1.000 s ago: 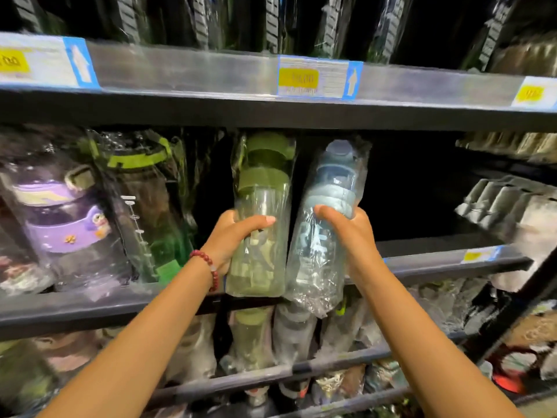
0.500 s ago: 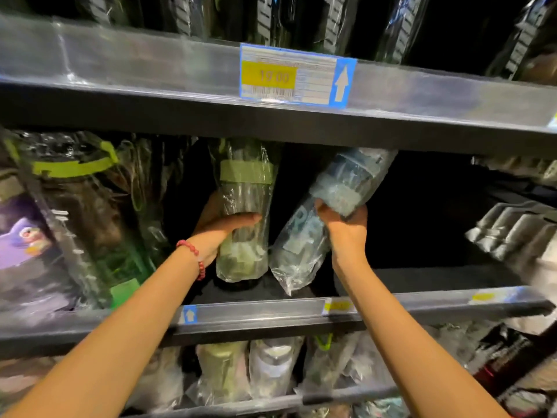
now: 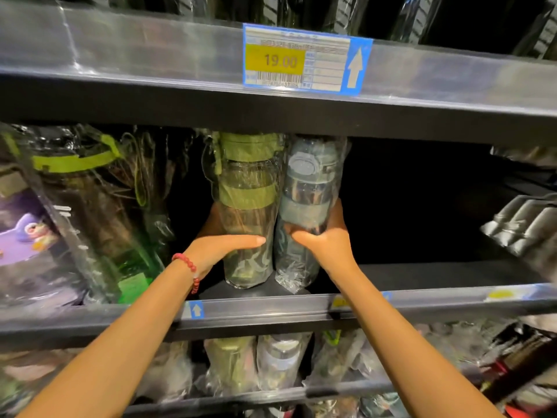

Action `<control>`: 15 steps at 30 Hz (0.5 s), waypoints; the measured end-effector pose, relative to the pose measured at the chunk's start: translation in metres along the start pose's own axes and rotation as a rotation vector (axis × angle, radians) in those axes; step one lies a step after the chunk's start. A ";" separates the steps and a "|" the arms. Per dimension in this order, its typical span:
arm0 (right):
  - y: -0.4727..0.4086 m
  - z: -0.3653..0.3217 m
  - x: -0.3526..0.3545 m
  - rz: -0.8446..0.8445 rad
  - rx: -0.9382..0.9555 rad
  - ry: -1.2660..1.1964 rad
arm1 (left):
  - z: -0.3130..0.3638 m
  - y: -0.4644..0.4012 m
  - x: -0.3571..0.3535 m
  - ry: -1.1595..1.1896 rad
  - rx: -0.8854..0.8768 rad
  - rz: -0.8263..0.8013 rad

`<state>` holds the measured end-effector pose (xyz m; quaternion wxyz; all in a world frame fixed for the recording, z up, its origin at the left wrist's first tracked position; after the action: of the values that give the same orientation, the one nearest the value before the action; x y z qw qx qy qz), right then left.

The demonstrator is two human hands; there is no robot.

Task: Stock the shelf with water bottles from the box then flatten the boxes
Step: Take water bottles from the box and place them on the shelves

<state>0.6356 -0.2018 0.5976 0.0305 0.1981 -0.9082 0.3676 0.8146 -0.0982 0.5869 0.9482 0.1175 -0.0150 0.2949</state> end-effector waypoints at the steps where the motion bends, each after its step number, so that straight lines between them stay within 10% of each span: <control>1: 0.001 -0.004 0.003 -0.025 -0.022 -0.016 | 0.001 0.002 -0.001 -0.061 -0.007 0.014; 9: 0.020 -0.001 0.012 -0.260 -0.166 0.295 | 0.012 0.053 -0.013 -0.166 0.008 -0.078; 15: 0.023 -0.002 0.004 -0.276 -0.238 0.587 | 0.009 0.054 -0.022 -0.584 -0.035 0.242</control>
<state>0.6227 -0.1873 0.5851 0.3630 0.2000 -0.8617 0.2929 0.7664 -0.0690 0.6053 0.8636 0.1781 -0.3057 0.3591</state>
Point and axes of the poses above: each hand's wrist, its own y-axis away from the middle knuckle, its own x-axis out of the back of the hand, z = x × y, the point moved 1 cm from there along -y, towards the middle knuckle, and after that the axes turned 15 degrees about x, right-handed, at the moved point
